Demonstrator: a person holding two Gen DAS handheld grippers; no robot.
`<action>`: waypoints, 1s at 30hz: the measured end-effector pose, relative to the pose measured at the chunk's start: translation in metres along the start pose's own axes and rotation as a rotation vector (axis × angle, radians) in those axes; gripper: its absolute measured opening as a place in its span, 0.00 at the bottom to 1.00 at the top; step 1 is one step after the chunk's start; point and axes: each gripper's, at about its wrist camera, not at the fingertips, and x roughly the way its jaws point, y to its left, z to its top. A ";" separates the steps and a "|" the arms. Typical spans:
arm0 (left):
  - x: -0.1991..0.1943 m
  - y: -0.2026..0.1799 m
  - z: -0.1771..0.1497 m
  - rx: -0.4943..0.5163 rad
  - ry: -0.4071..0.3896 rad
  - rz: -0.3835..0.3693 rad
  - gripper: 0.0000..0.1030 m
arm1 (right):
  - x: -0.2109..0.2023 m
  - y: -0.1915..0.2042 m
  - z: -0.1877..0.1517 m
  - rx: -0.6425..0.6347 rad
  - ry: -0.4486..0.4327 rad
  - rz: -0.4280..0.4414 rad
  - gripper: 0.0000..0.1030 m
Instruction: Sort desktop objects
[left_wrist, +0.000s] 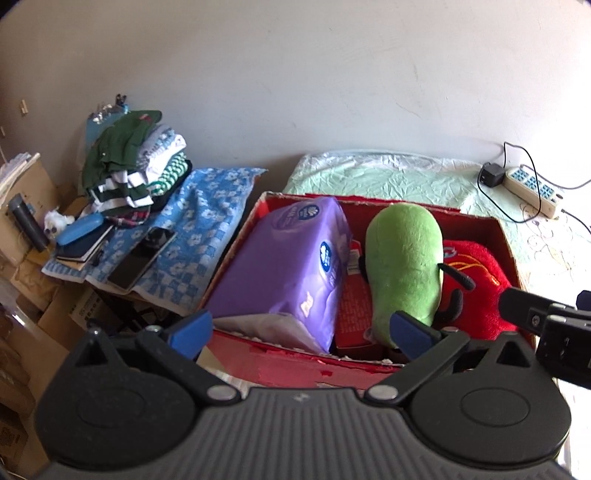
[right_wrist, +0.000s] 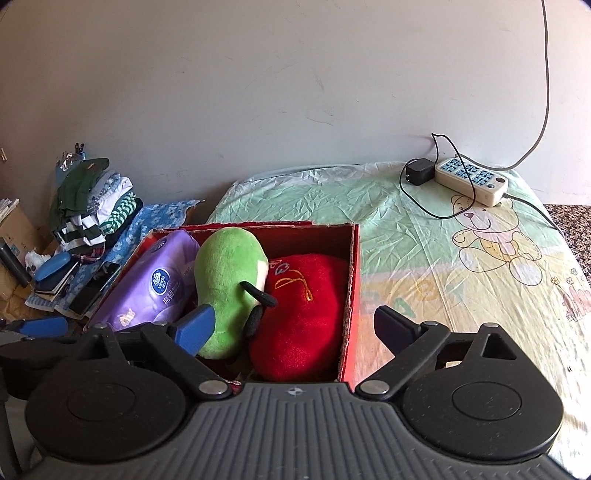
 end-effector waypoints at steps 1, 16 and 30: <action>-0.003 0.000 -0.002 -0.007 -0.014 0.010 0.99 | -0.001 -0.002 -0.001 -0.002 0.001 0.012 0.93; -0.002 0.015 0.005 -0.012 -0.009 0.053 0.99 | -0.009 0.010 -0.003 -0.002 -0.024 -0.030 0.95; 0.024 0.047 0.015 0.055 0.020 -0.081 0.99 | 0.008 0.050 -0.005 0.067 -0.037 -0.165 0.95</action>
